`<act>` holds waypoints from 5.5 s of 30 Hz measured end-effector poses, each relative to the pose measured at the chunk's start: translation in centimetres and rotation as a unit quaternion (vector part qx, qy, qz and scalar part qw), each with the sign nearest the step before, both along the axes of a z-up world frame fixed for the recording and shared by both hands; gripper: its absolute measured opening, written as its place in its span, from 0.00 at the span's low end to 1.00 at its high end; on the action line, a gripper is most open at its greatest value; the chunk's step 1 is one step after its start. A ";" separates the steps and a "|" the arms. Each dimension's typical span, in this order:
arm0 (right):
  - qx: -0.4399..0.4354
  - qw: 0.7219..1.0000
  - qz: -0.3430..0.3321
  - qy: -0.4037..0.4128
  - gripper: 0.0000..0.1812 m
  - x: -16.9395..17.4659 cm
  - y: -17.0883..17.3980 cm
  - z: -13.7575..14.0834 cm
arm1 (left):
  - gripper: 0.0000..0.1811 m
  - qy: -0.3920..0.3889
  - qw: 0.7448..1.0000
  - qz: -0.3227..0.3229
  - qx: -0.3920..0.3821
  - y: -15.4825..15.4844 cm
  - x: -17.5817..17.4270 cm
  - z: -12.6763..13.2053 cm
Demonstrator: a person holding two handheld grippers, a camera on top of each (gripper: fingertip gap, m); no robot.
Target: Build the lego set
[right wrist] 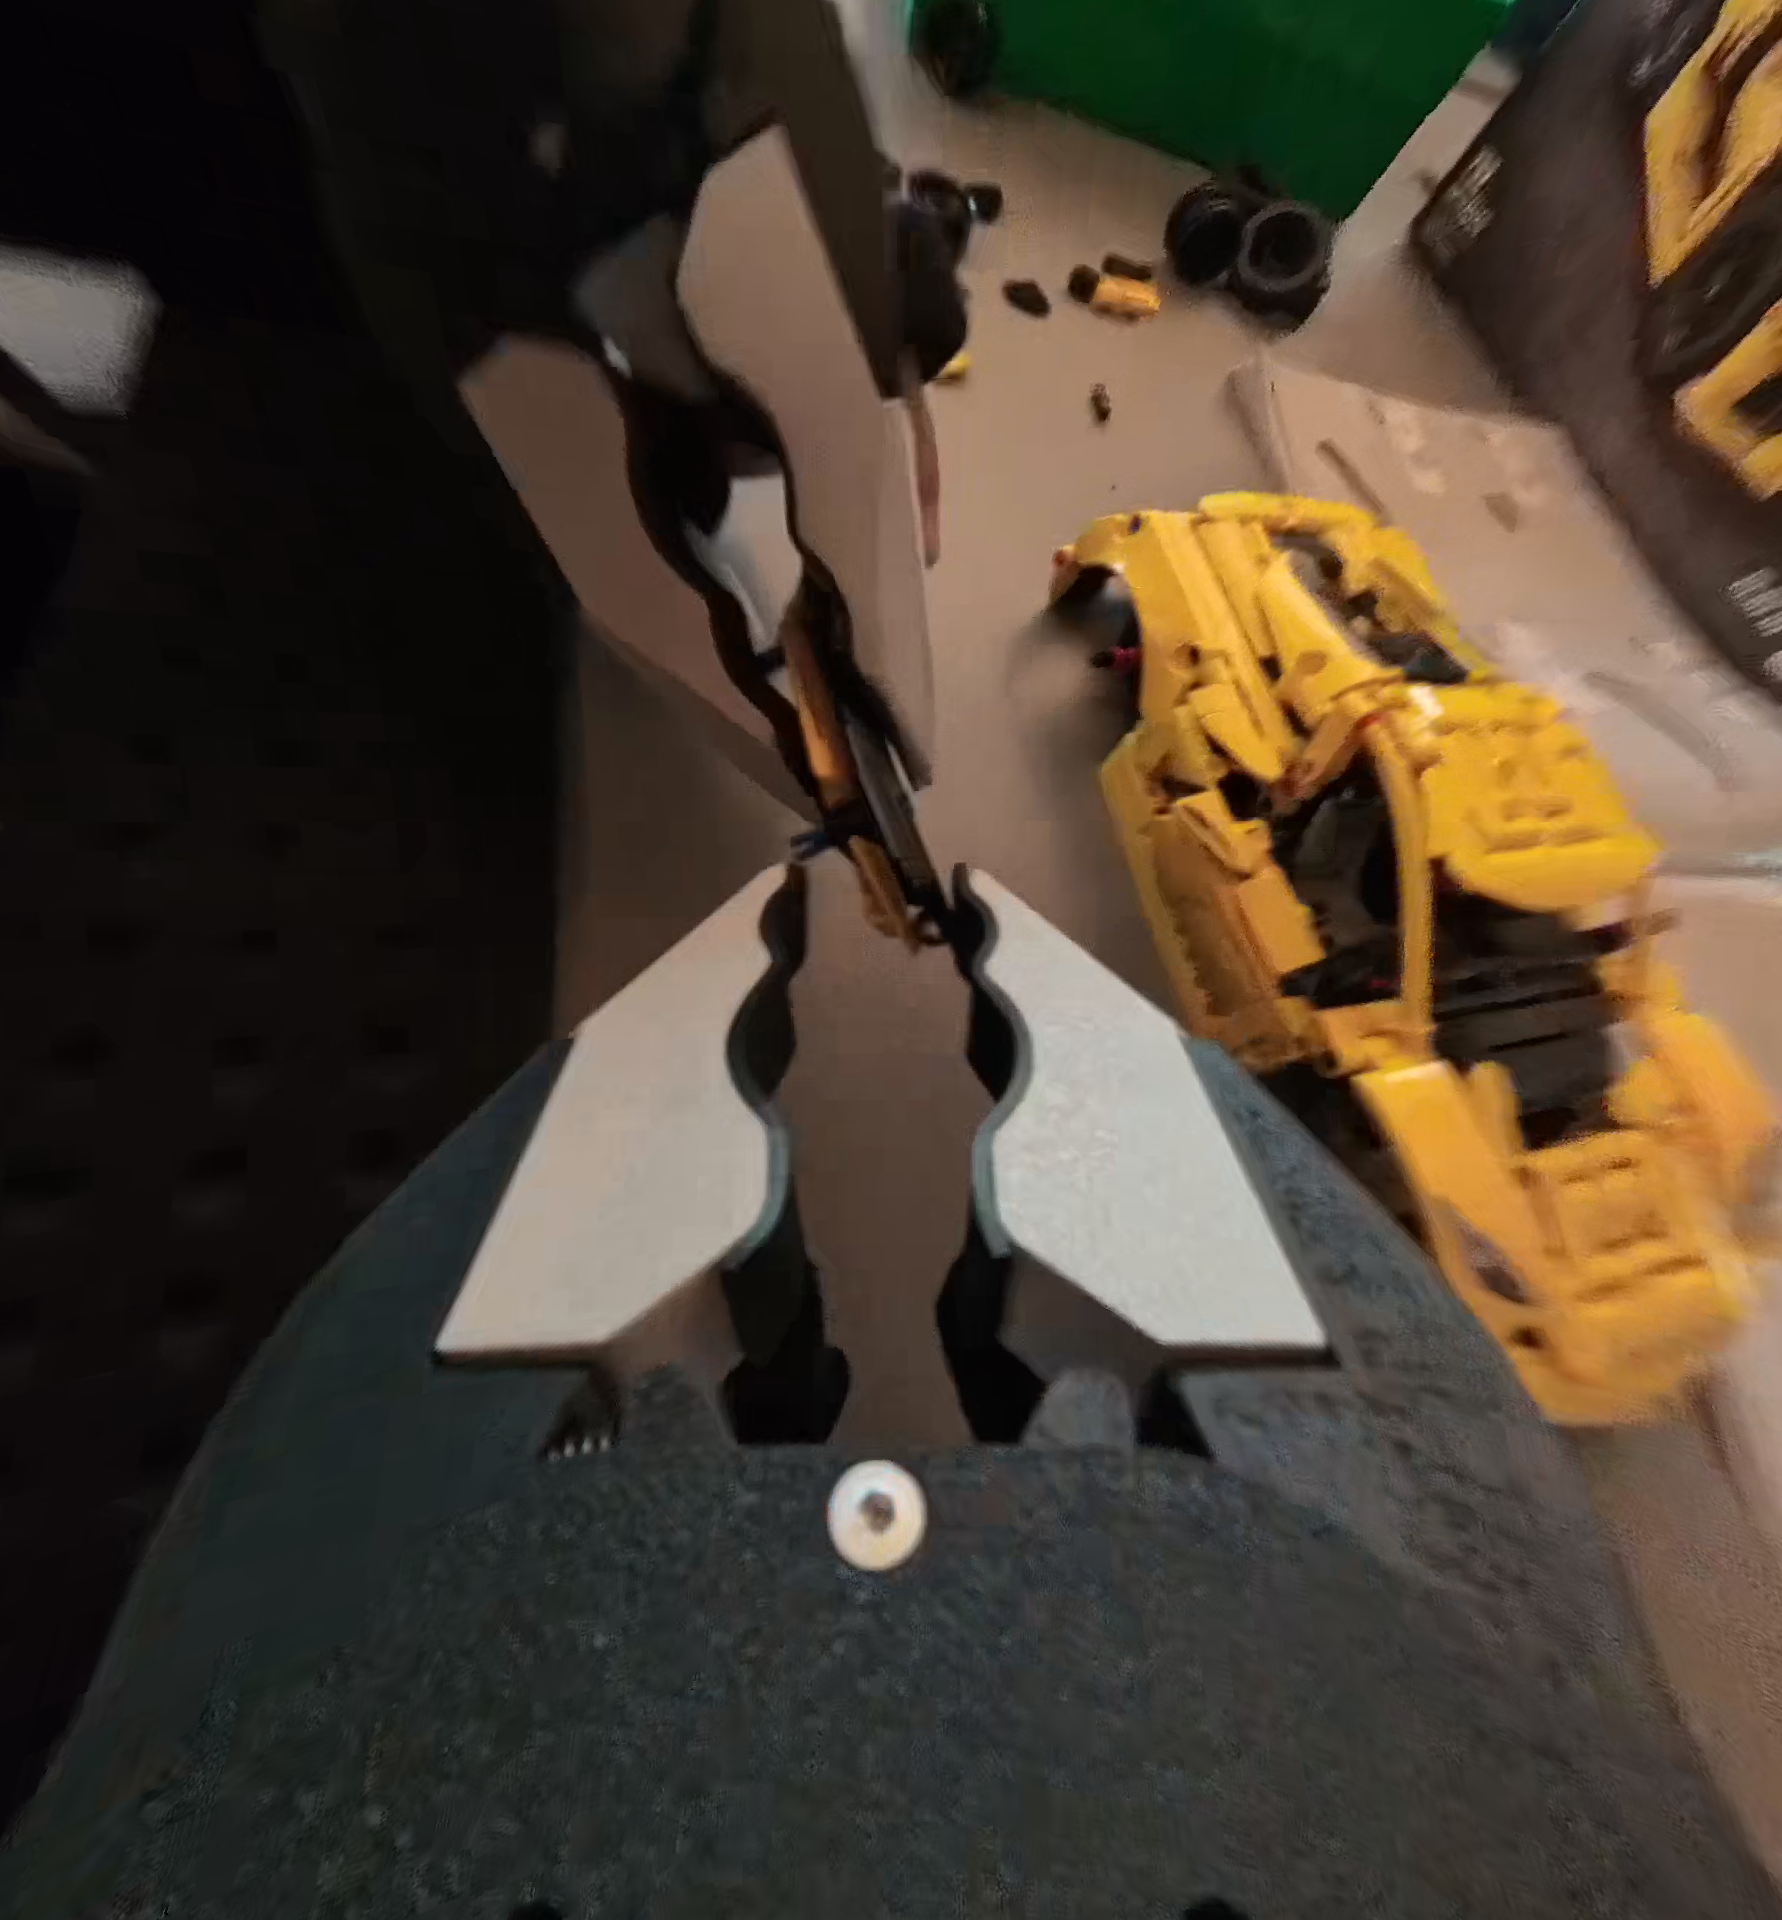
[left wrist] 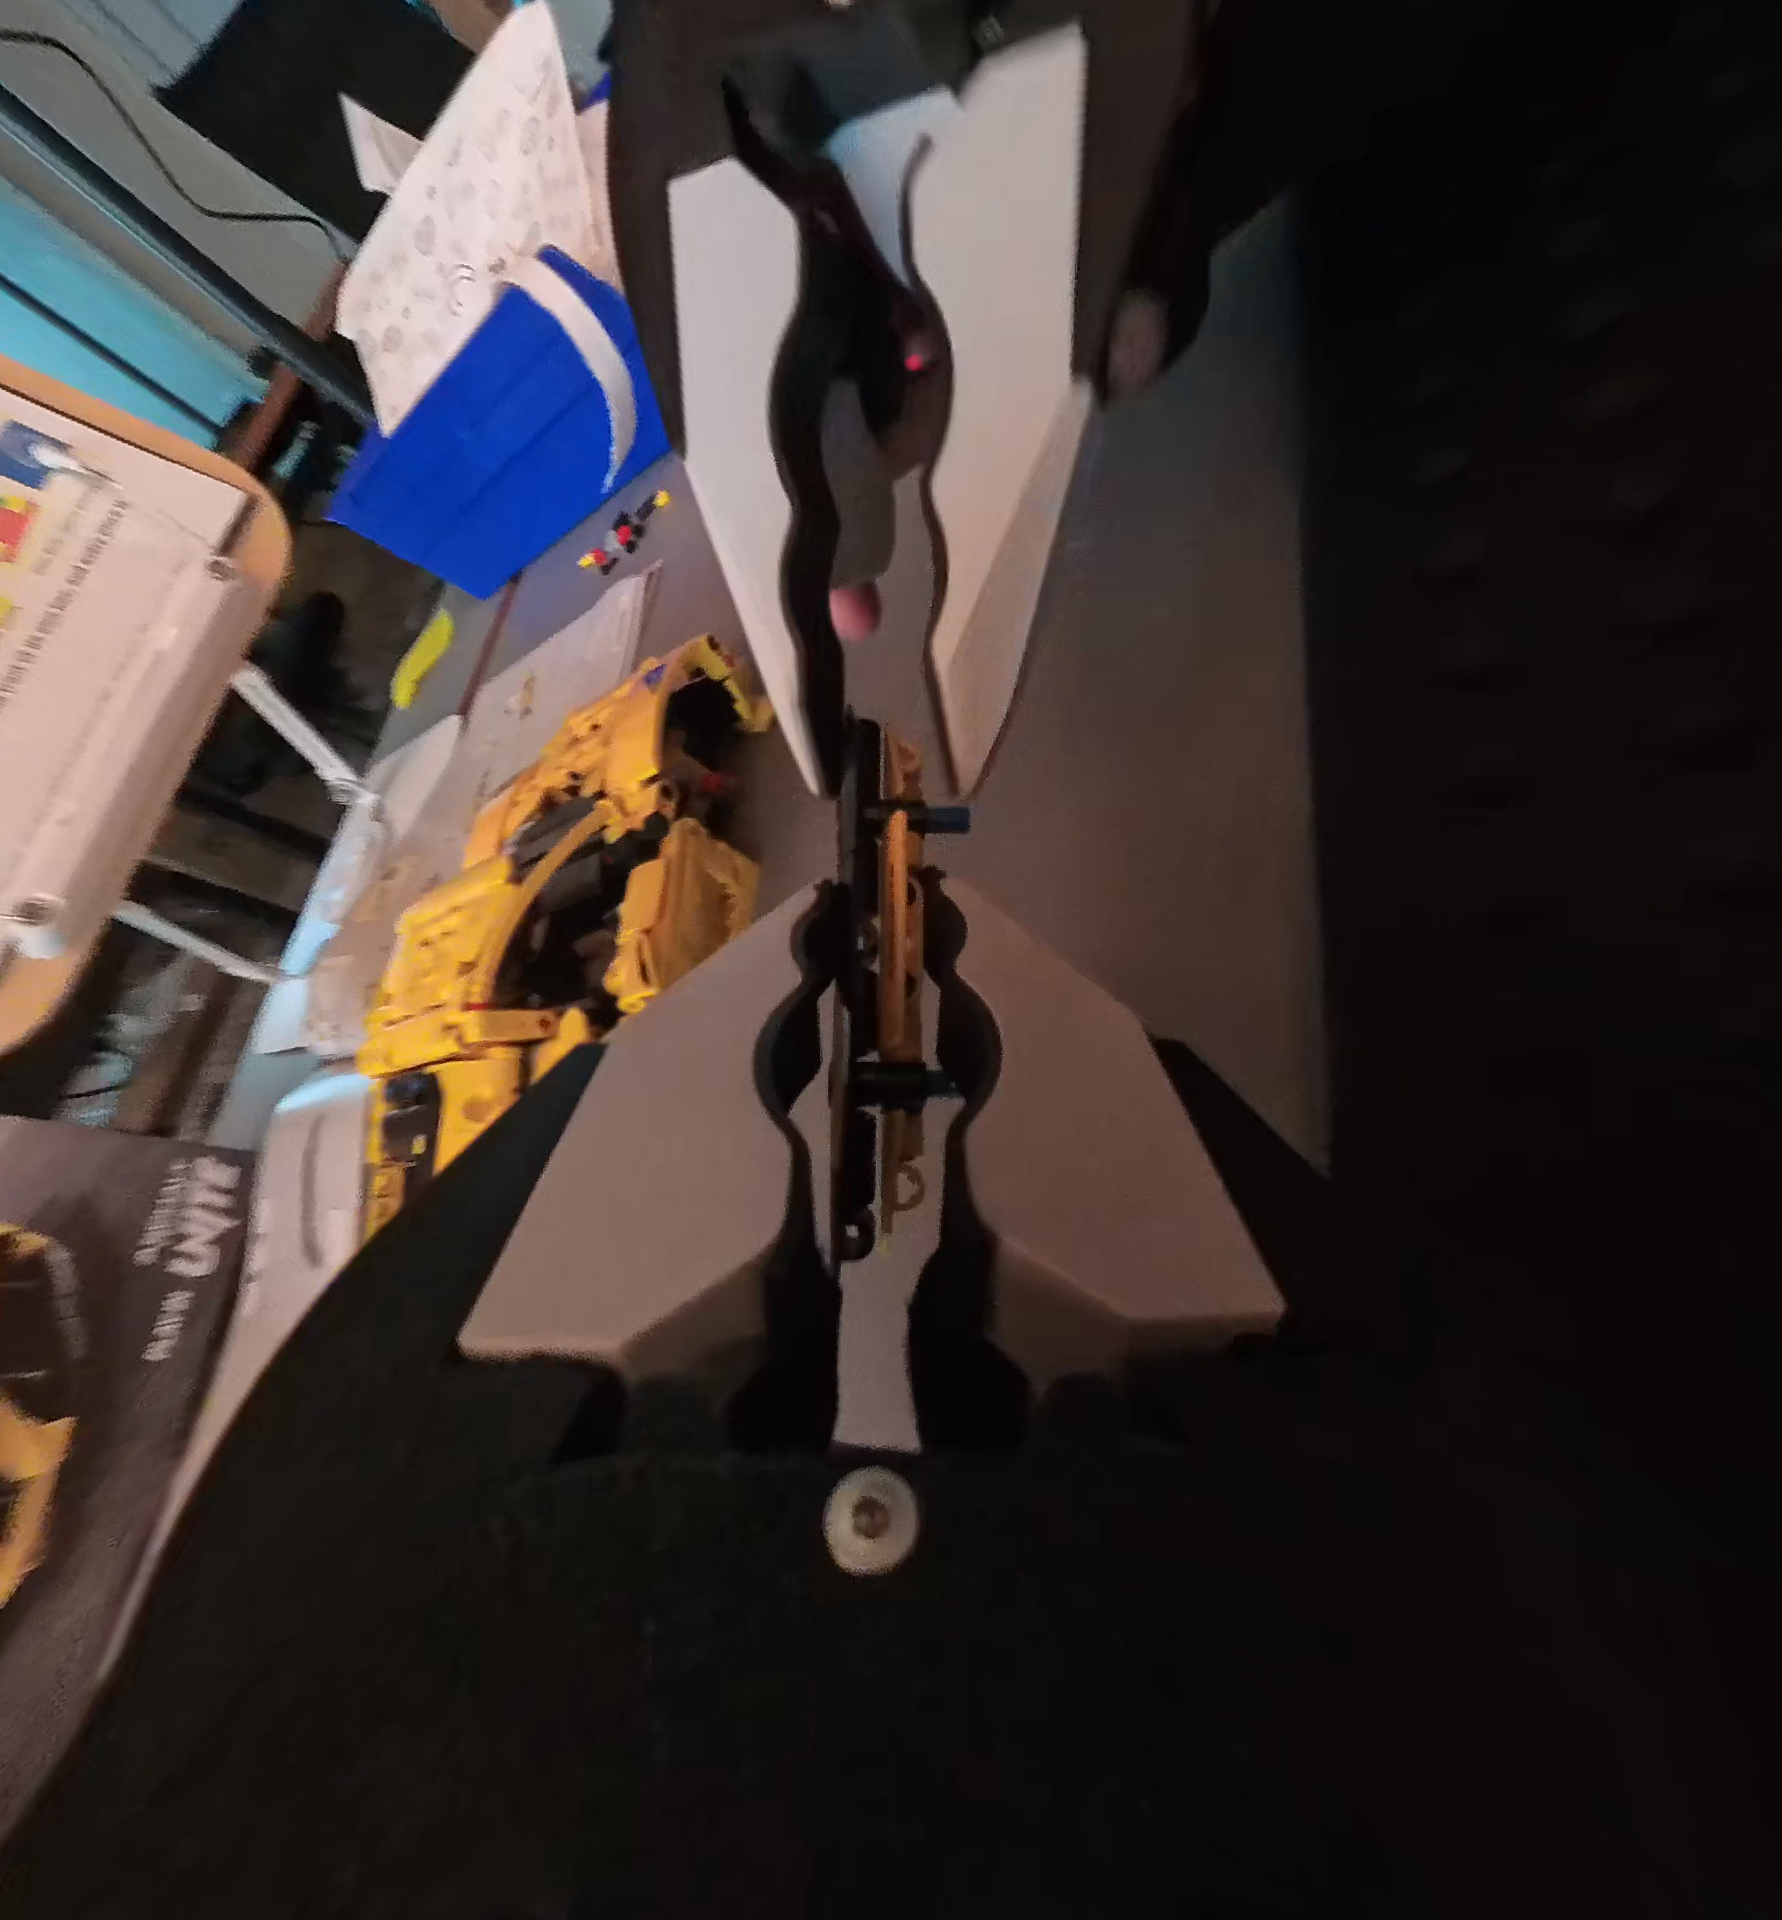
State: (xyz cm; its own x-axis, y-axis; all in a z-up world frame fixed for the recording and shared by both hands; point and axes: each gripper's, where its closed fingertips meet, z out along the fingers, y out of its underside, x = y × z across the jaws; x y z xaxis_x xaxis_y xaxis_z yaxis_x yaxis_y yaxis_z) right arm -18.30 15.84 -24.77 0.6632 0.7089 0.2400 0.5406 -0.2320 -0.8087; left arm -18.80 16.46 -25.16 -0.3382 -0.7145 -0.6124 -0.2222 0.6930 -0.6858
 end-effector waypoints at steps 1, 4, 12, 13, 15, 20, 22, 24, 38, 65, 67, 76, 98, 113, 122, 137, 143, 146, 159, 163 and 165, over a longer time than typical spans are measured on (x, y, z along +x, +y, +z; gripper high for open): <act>-0.037 0.997 0.010 0.063 0.21 -0.3 -0.4 0.4 | 0.08 -0.007 1.000 0.006 0.015 0.3 0.1 0.1; -0.124 0.966 0.024 0.224 0.27 -0.6 -0.5 1.8 | 0.08 -0.036 0.998 0.006 0.044 0.3 0.1 0.8; -0.166 0.949 0.038 0.264 0.13 -1.4 -0.1 2.2 | 0.08 -0.080 0.994 -0.008 0.078 -0.5 0.2 2.0; -0.166 0.949 0.045 0.264 0.12 -1.5 -0.3 2.3 | 0.08 -0.081 0.994 -0.008 0.071 -0.5 0.1 2.0; -0.169 0.948 0.051 0.266 0.10 -1.4 -0.4 2.3 | 0.09 -0.076 0.996 0.003 0.048 -0.3 0.2 2.1; -0.124 0.964 -0.013 0.235 0.08 2.6 0.5 1.9 | 0.18 -0.091 0.990 0.044 -0.097 1.6 -0.3 4.0; -0.090 0.970 -0.041 0.224 0.08 4.4 0.9 2.1 | 0.19 -0.086 0.978 0.066 -0.179 3.0 -0.5 4.5; -0.057 0.972 -0.057 0.219 0.08 5.5 1.2 2.9 | 0.19 -0.087 0.963 0.089 -0.240 4.5 -0.7 5.0; 0.191 0.971 -0.101 0.105 0.08 8.1 2.1 7.0 | 0.19 -0.086 0.867 0.192 -0.451 10.0 -1.5 4.4; 0.154 0.895 -0.358 0.218 0.08 18.9 3.7 6.9 | 0.19 -0.080 0.823 0.139 -0.544 10.2 -0.6 5.5; 0.154 0.912 -0.285 0.252 0.08 16.2 3.6 7.8 | 0.19 -0.082 0.825 0.139 -0.542 10.3 -0.6 5.5; -0.084 0.983 0.052 0.152 0.08 0.5 -0.7 0.1 | 0.19 -0.085 0.829 0.143 -0.533 10.3 -1.0 5.5; -0.171 0.981 -0.008 0.091 0.17 2.6 -0.7 -4.2 | 0.19 -0.073 0.861 0.160 -0.477 9.5 -1.1 4.6; -0.360 0.802 -0.431 0.202 0.25 29.7 9.0 -0.1 | 0.19 -0.020 0.866 0.234 -0.441 20.8 10.2 11.0; -0.375 0.776 -0.479 0.166 0.22 32.1 7.0 -5.1 | 0.19 -0.084 0.838 0.248 -0.479 23.1 8.4 9.3; -0.349 0.786 -0.469 0.200 0.16 32.2 7.0 -3.4 | 0.19 -0.051 0.841 0.246 -0.480 22.5 9.1 7.0; -0.351 0.790 -0.453 0.217 0.13 31.5 7.6 -3.5 | 0.19 -0.045 0.845 0.245 -0.473 22.1 9.3 6.7; -0.339 0.794 -0.457 0.216 0.08 31.7 8.1 -3.4 | 0.19 -0.042 0.846 0.243 -0.473 22.0 9.4 6.6; -0.322 0.799 -0.455 0.227 0.09 31.6 8.7 -2.8 | 0.19 -0.033 0.847 0.244 -0.471 21.8 9.6 6.0; -0.313 0.796 -0.405 0.323 0.09 29.7 10.2 -1.5 | 0.19 -0.029 0.848 0.243 -0.469 21.7 9.6 5.9; -0.312 0.797 -0.413 0.311 0.07 29.9 10.4 -1.7 | 0.19 -0.029 0.849 0.243 -0.469 21.7 9.7 5.9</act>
